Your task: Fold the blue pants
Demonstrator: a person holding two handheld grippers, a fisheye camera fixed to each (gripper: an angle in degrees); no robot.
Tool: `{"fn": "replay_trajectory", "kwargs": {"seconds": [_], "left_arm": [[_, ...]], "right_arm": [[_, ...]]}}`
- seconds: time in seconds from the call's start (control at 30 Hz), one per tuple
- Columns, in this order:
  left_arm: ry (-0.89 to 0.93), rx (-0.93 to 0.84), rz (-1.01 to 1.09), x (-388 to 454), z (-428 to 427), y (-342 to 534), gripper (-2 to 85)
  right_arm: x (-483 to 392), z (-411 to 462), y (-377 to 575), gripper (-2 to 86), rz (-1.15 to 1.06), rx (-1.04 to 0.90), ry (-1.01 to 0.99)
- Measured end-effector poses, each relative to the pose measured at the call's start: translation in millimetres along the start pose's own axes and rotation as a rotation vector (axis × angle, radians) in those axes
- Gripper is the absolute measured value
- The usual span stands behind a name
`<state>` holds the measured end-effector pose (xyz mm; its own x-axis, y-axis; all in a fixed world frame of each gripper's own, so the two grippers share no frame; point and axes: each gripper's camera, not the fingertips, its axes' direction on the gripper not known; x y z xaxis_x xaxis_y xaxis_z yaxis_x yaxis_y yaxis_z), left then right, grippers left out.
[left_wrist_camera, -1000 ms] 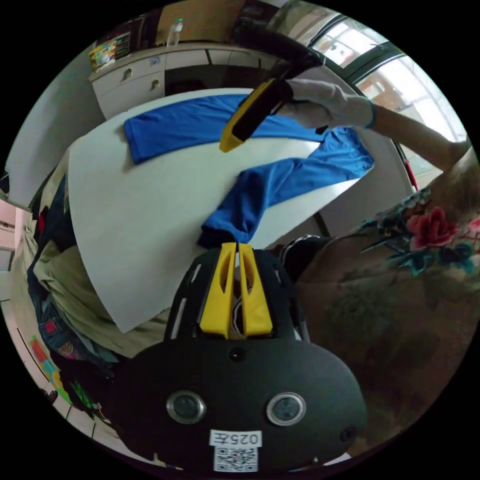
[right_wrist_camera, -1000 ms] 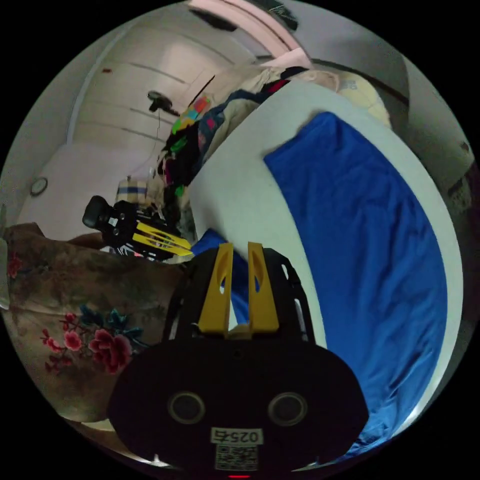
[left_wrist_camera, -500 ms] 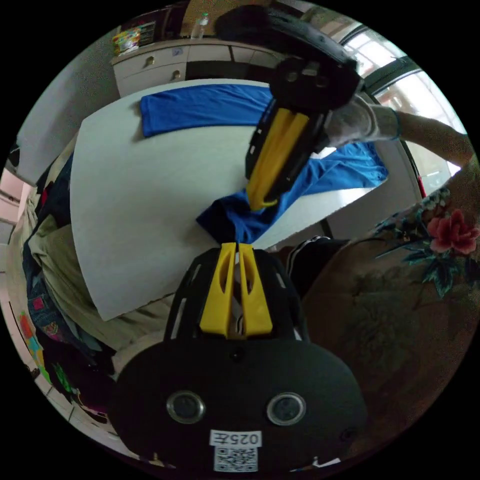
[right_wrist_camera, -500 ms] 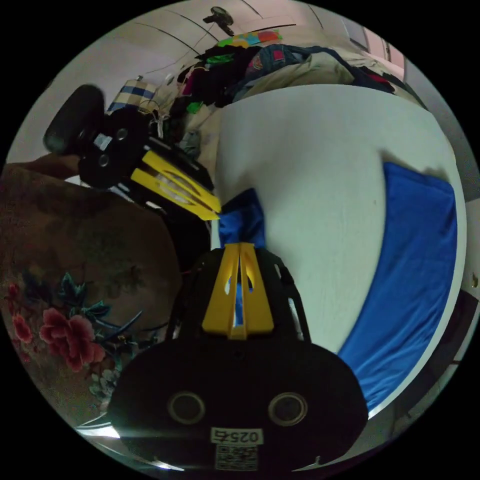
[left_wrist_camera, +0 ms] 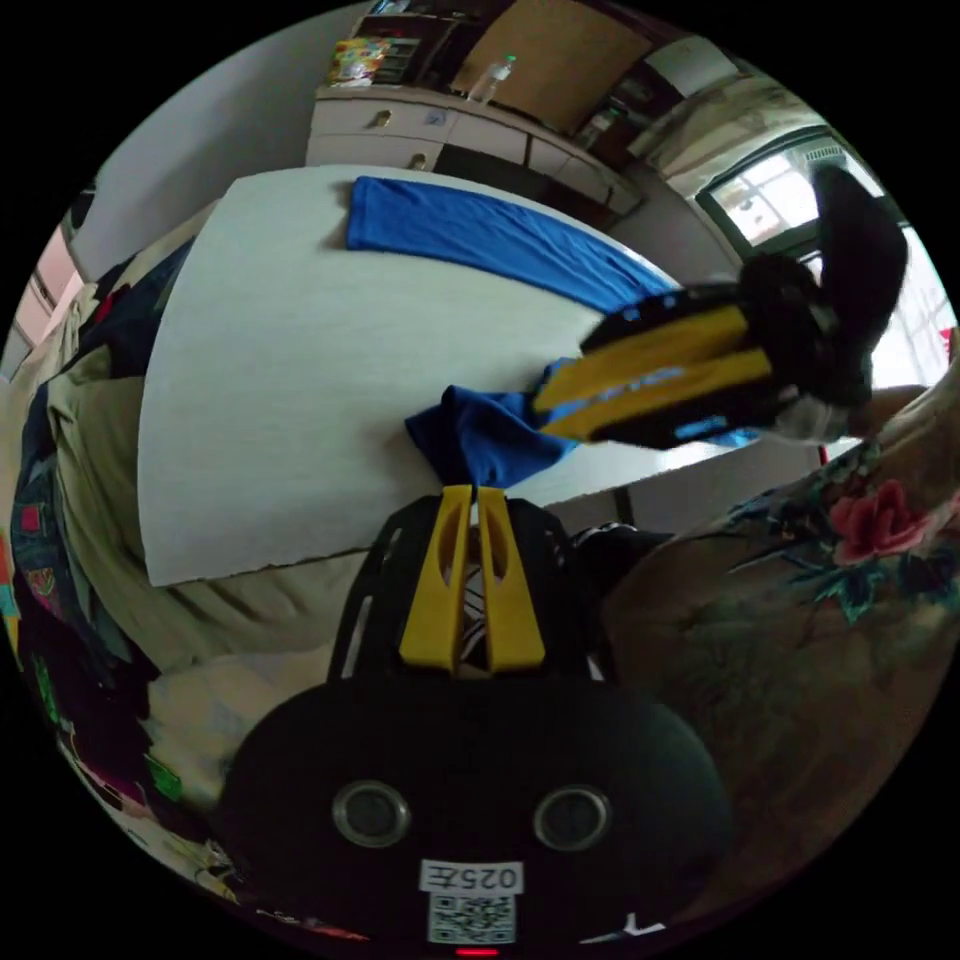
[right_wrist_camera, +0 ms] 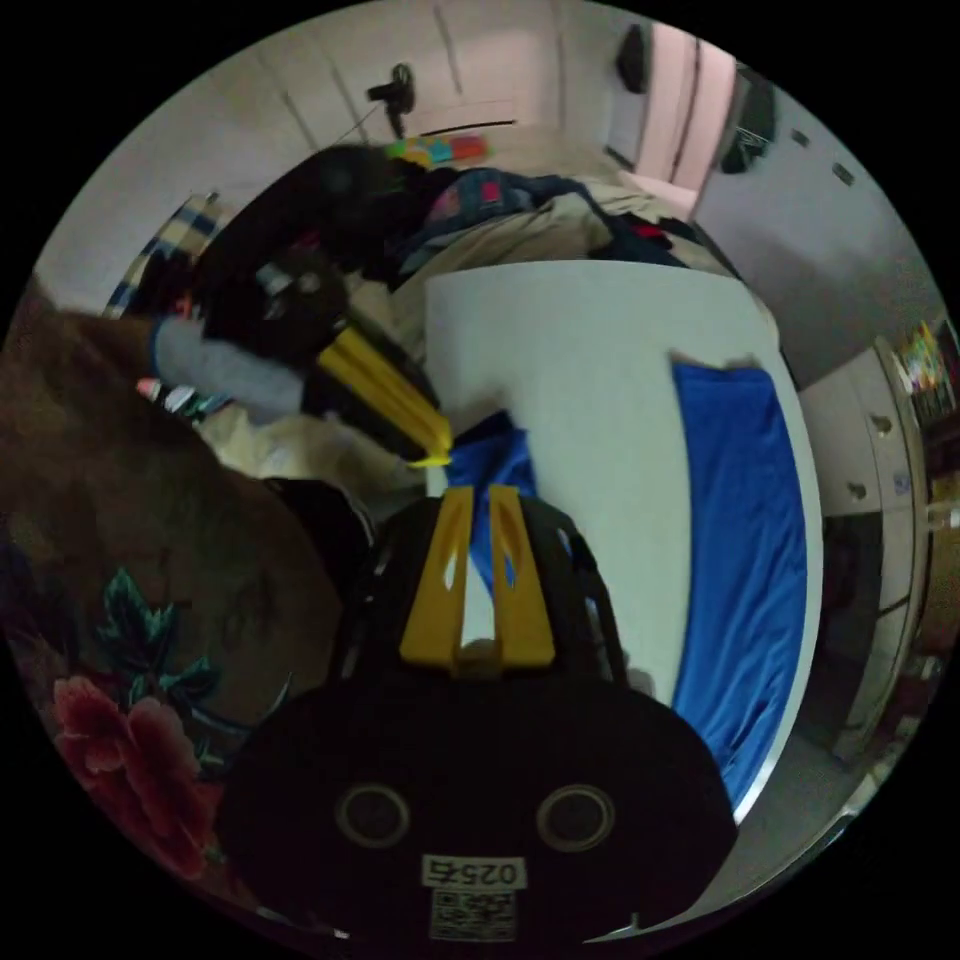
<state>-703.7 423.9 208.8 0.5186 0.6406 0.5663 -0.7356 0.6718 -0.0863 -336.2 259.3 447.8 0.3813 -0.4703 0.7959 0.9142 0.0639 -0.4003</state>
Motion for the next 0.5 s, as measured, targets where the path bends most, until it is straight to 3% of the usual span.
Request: {"fn": "replay_trajectory", "kwargs": {"seconds": [0.17, 0.27, 0.5], "left_arm": [[-0.038, 0.007, 0.03, 7, 6, 7, -1.5], [-0.047, 0.009, 0.031, 8, 10, 11, -1.5], [-0.039, 0.064, -0.001, 10, 19, 28, -1.6]], "right_arm": [[27, 23, -17, 7.6, 0.095, -0.05, -0.21], [21, 34, -23, 0.4, 0.101, -0.094, -0.12], [-29, 0, -6, -0.8, -0.124, -0.036, -0.115]]}}
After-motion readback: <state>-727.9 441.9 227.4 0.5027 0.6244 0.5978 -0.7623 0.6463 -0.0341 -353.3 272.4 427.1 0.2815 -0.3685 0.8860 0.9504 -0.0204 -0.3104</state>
